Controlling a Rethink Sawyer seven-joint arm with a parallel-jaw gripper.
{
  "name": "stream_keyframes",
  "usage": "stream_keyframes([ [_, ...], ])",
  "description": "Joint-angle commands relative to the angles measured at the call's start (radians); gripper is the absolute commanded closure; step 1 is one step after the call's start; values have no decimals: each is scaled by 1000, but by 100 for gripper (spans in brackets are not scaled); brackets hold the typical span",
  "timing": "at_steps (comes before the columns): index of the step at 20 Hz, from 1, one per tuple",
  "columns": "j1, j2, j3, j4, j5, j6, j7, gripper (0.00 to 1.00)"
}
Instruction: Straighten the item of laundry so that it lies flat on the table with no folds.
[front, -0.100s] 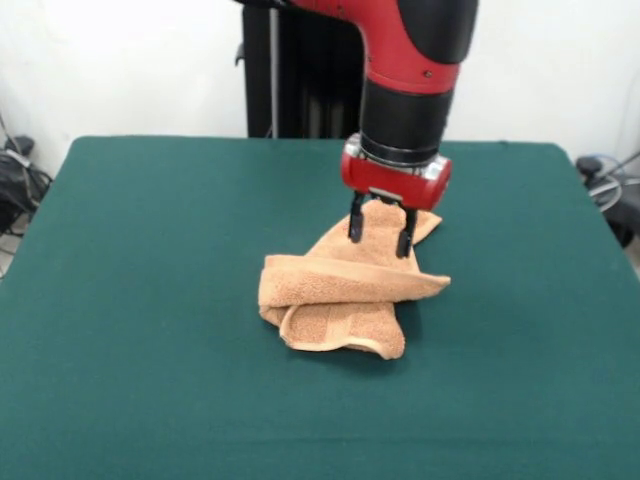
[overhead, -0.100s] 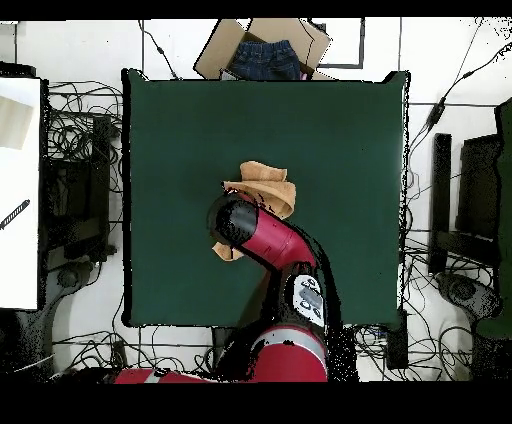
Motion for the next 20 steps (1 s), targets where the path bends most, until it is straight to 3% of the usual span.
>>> stream_keyframes([
  [1, -11, 47, 37, -37, 55, 43, 256, 0],
  [11, -112, 121, 148, -25, -9, -126, 206, 0],
  [20, -171, 157, 198, -17, -94, -202, 172, 0],
])
